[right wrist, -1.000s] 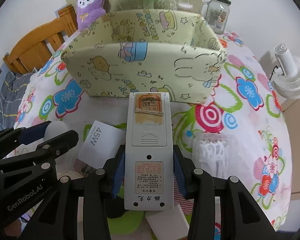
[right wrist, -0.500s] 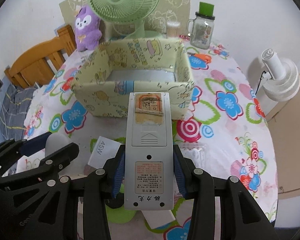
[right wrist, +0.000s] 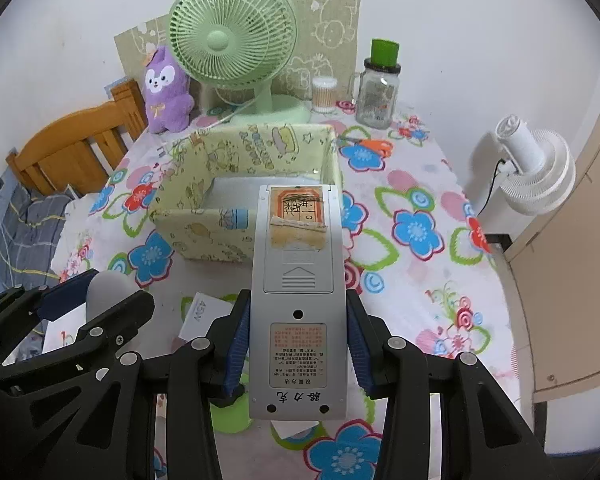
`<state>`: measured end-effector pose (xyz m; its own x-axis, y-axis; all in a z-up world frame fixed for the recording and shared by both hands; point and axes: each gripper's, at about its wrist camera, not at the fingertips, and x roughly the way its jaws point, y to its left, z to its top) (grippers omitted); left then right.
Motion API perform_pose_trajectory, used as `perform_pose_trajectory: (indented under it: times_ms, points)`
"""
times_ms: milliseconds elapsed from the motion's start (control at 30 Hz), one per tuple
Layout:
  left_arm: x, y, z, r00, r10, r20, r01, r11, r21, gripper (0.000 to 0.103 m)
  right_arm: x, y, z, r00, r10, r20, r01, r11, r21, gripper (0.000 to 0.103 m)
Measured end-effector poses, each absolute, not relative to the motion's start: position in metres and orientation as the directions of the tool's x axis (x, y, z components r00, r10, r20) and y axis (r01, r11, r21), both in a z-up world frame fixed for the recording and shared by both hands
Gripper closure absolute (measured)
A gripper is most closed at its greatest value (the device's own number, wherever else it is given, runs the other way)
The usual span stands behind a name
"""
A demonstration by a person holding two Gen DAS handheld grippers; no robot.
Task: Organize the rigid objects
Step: 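Carry the puck and remote with both tools over the fabric box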
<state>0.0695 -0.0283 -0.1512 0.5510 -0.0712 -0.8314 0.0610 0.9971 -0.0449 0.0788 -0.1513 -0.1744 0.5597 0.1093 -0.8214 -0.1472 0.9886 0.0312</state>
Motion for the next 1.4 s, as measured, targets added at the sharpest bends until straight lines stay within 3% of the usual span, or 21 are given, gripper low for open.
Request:
perform_pose_trajectory:
  times_ms: [767,1400]
  points:
    - [0.087,-0.038,-0.100,0.627,-0.053,-0.777,0.059,0.998,-0.021,0.055,0.098,-0.162,-0.123,0.613,0.126,-0.780,-0.144,0.989,0.047,0.056]
    - [0.127,-0.037,-0.087,0.650,-0.039,-0.759,0.047,0.999,-0.011,0.055,0.142,-0.161,-0.113,0.624,0.143,-0.768,-0.152,0.987,0.060,0.056]
